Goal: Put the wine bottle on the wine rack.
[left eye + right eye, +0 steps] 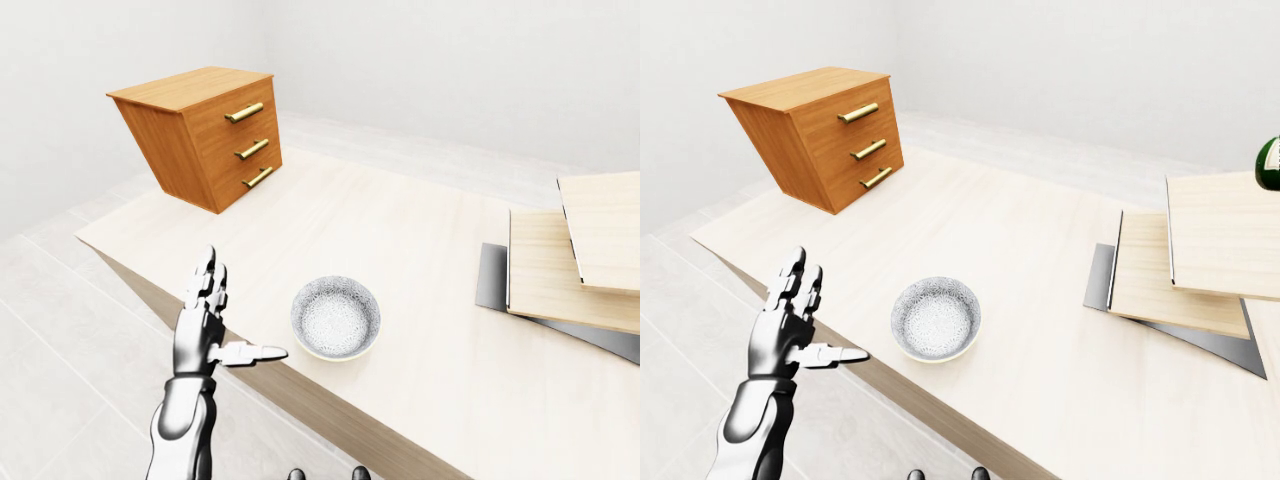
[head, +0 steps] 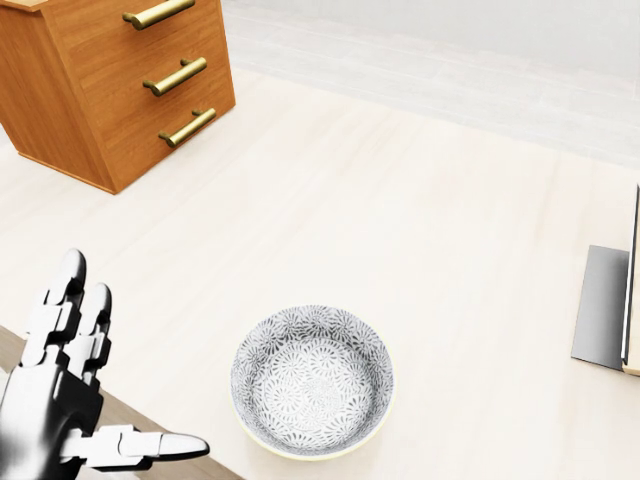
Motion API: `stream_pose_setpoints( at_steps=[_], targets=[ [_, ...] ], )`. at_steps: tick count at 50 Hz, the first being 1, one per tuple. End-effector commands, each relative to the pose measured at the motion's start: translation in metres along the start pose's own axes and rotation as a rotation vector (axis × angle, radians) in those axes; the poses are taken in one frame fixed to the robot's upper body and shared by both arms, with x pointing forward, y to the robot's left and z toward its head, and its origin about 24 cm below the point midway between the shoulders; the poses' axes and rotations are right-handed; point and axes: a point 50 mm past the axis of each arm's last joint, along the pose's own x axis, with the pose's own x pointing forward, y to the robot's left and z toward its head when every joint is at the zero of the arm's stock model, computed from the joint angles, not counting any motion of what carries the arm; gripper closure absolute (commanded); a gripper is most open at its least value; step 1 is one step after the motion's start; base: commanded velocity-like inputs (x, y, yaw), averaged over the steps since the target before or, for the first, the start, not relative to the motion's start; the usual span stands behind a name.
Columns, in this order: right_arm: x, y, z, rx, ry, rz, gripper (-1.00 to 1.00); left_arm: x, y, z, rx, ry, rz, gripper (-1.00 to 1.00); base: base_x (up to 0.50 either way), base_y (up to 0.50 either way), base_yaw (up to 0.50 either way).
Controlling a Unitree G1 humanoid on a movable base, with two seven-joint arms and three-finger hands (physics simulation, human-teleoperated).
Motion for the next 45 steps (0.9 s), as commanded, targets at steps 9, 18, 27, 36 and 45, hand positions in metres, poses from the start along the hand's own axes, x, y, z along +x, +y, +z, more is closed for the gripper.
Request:
stream_pose_setpoints(
  at_steps=[9, 18, 27, 36, 45],
  targets=[
    [0.011, -0.003, -0.018, 0.034, 0.058, -0.062, 1.00, 0.000, -0.002, 0.003, 0.005, -0.002, -0.002, -1.00, 0.00, 0.00, 0.00],
    [0.014, -0.009, -0.035, 0.022, 0.087, -0.076, 1.00, 0.001, -0.004, 0.003, 0.007, -0.001, -0.007, -1.00, 0.00, 0.00, 0.00],
    [0.015, -0.010, -0.047, 0.004, 0.106, -0.077, 1.00, 0.001, -0.003, 0.003, 0.008, -0.001, -0.006, -1.00, 0.00, 0.00, 0.00],
    [0.014, -0.024, -0.063, 0.019, 0.148, -0.115, 1.00, 0.002, -0.005, 0.003, 0.007, -0.001, -0.009, -1.00, 0.00, 0.00, 0.00],
    [0.012, -0.035, -0.077, -0.018, 0.177, -0.122, 1.00, 0.001, -0.004, 0.004, 0.010, -0.001, -0.007, -1.00, 0.00, 0.00, 0.00]
  ],
)
